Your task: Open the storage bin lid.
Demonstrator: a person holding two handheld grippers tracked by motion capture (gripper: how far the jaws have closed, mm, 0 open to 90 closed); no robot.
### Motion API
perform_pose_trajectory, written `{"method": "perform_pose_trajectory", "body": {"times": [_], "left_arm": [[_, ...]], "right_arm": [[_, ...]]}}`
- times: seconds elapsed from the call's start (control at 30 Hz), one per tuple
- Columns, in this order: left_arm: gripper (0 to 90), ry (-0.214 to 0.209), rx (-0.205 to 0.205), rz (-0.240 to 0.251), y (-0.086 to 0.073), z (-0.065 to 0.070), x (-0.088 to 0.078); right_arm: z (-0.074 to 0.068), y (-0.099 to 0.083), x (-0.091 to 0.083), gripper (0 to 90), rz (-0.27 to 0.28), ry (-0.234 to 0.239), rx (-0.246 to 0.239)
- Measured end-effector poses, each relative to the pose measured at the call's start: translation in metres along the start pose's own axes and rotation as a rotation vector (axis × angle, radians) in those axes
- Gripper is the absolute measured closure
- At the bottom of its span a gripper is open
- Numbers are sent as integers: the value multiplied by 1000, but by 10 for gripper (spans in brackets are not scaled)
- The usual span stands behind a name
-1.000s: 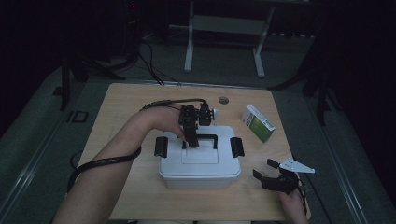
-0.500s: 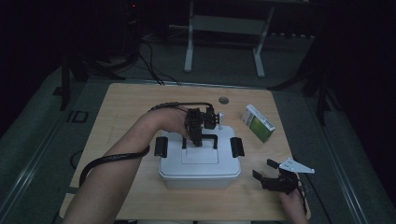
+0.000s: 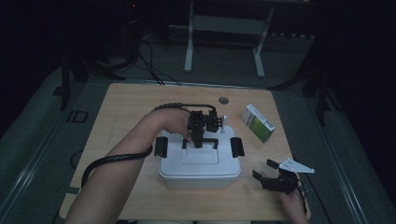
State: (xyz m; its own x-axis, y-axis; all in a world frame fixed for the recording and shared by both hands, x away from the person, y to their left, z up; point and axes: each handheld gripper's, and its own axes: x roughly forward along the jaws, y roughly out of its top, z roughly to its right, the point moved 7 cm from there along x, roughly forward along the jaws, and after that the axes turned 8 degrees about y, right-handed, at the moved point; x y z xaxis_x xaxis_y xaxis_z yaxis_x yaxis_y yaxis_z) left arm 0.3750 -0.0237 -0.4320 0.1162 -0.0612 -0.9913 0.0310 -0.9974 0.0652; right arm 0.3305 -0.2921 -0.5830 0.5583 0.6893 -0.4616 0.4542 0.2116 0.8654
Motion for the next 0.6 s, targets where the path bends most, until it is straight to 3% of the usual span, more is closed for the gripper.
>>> {"method": "perform_pose_trajectory", "body": {"times": [0.27,0.6], "left_arm": [[839,12,5,9,0,3,-7],[839,34,-4,45,-6,2,-34]], "right_arm": [[0,-1,0,133,-5,-2,4],[0,-1,1,132,-11,-3,1]]}}
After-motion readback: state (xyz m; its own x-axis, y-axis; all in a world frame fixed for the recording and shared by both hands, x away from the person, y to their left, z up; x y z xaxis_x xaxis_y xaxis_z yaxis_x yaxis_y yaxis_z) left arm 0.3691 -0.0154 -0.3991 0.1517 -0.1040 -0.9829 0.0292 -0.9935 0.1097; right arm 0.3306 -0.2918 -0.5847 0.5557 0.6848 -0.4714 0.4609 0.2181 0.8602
